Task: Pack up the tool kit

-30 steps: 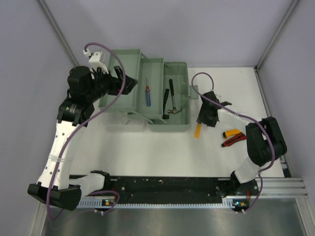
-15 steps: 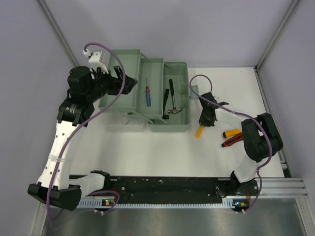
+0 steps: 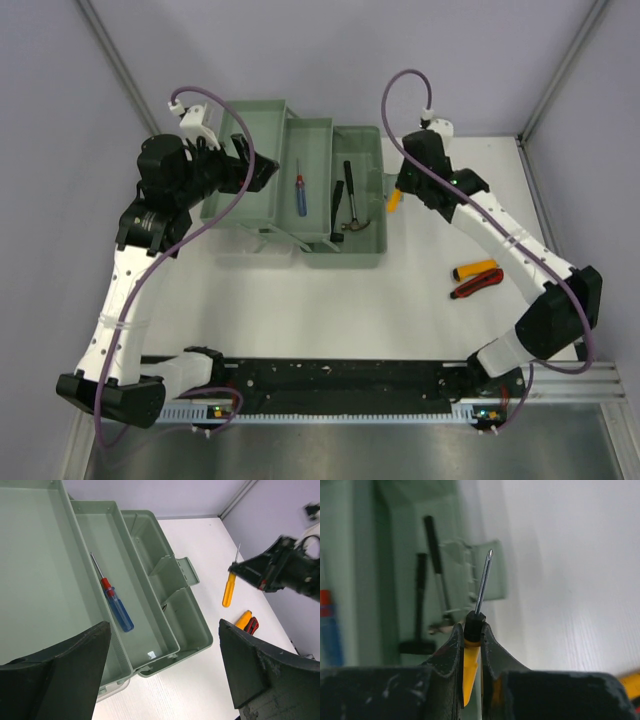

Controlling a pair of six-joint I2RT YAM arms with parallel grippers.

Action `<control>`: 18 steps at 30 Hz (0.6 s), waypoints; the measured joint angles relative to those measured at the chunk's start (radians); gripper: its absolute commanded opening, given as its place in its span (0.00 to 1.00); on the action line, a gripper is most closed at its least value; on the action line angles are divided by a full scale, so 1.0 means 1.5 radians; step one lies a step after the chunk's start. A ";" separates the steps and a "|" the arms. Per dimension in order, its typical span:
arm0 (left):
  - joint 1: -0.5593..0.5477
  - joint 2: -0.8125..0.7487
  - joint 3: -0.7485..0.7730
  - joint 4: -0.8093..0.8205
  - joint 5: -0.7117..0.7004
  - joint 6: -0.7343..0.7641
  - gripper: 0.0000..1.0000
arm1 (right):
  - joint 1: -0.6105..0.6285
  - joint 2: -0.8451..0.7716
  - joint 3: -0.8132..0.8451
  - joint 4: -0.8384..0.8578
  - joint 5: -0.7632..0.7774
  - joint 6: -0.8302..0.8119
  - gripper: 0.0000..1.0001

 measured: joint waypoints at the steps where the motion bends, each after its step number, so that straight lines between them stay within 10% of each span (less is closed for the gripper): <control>1: 0.000 0.000 0.000 0.000 0.000 0.000 0.92 | 0.019 0.001 0.037 0.008 0.002 -0.010 0.00; 18: 0.000 -0.008 0.000 0.000 -0.005 0.000 0.92 | 0.201 0.216 0.197 0.168 -0.072 -0.155 0.00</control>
